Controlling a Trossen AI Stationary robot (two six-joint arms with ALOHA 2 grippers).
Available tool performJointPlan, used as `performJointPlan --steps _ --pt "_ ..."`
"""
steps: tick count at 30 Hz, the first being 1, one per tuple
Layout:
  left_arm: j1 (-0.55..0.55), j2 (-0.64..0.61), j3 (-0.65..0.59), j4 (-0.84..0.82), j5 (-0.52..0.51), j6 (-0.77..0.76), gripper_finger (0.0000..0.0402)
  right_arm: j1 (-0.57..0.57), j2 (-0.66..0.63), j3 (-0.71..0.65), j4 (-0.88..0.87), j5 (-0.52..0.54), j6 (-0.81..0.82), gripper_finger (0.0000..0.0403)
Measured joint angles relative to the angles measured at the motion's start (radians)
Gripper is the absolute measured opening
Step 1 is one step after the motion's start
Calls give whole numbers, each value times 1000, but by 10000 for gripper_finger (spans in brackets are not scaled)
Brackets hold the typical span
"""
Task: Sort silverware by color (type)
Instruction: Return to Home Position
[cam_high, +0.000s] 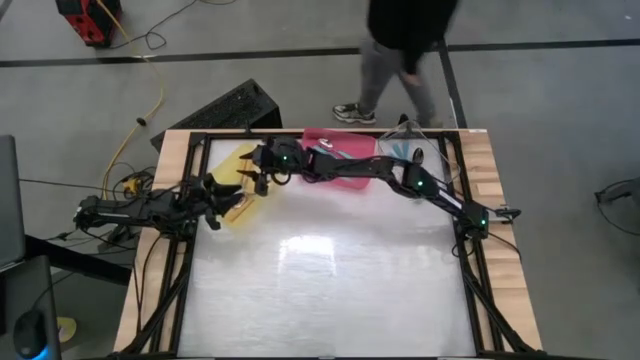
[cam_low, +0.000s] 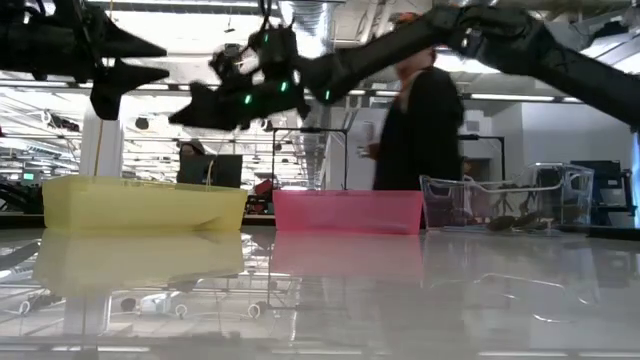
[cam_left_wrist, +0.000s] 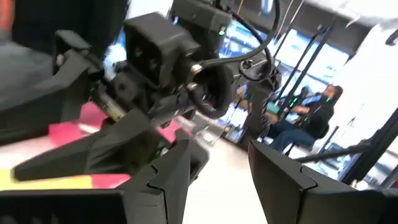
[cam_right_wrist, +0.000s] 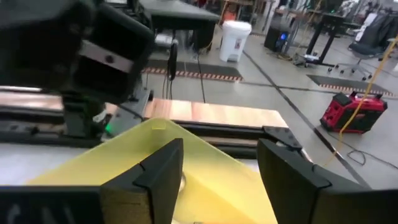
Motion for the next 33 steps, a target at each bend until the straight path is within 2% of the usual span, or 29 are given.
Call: performJointPlan --steps 4,8,14,23,29,33 --pt "0 0 0 74 25 28 148 -1 -106 0 -199 1 -86 227" --pt "0 0 12 103 55 54 148 -31 -253 0 -480 0 -129 227" --pt "0 0 47 107 55 89 148 -97 -502 0 -833 1 -147 227" --pt "0 0 51 102 54 90 148 -145 -837 -7 -1230 0 -131 227" --pt "0 0 51 104 53 87 148 -103 -1064 -154 -1400 1 -24 226" --pt "0 0 51 104 53 81 148 -34 -1254 -342 -1413 30 78 226"
